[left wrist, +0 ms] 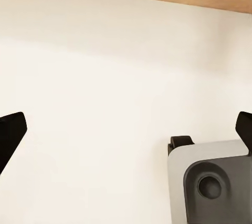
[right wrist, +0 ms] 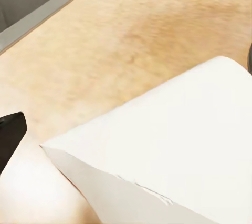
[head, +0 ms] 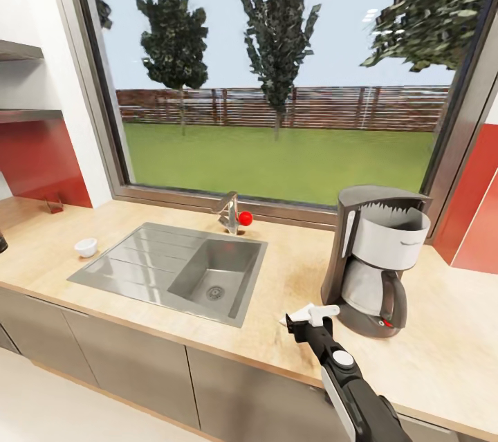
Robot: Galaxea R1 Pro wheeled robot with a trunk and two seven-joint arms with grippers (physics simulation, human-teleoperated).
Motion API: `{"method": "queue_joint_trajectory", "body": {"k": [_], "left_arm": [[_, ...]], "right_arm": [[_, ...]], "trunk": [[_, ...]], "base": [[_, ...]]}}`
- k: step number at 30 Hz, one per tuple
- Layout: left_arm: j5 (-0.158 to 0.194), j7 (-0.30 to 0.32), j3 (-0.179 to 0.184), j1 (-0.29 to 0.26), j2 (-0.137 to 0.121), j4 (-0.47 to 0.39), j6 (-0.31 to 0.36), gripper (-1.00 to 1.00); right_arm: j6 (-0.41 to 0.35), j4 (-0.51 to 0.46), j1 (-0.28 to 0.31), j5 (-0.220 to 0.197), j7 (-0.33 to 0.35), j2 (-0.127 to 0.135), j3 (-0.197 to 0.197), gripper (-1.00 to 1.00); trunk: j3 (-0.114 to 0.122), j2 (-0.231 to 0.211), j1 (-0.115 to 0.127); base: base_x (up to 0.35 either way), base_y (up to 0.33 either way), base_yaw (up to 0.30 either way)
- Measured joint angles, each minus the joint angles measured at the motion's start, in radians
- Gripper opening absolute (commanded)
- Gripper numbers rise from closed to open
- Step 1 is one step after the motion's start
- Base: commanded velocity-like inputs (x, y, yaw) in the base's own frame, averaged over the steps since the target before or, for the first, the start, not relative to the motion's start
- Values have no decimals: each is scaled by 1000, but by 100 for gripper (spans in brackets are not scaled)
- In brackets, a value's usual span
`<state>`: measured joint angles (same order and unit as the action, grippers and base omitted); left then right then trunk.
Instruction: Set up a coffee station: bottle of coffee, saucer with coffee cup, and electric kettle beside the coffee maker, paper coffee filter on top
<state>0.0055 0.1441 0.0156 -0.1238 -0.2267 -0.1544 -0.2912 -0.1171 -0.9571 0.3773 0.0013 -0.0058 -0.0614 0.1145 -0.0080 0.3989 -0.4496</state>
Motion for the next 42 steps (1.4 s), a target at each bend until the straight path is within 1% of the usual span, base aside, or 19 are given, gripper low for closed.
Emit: {"method": "queue_joint_trajectory", "body": {"k": [1,2,9,42], "left_arm": [[0,0,0,0,0,0,0,100],[0,0,0,0,0,0,0,100],[0,1,0,0,0,0,0,100],[0,1,0,0,0,0,0,100]], "right_arm": [[0,0,0,0,0,0,0,100],[0,0,0,0,-1,0,0,-100],[1,-1,1,5,-3,0,0,-100],[-1,-1,0,-1,0,0,0,-100]], "trunk": [[0,0,0],[0,0,0],[0,0,0],[0,0,0]], "base": [[0,0,0],[0,0,0],[0,0,0],[0,0,0]]}}
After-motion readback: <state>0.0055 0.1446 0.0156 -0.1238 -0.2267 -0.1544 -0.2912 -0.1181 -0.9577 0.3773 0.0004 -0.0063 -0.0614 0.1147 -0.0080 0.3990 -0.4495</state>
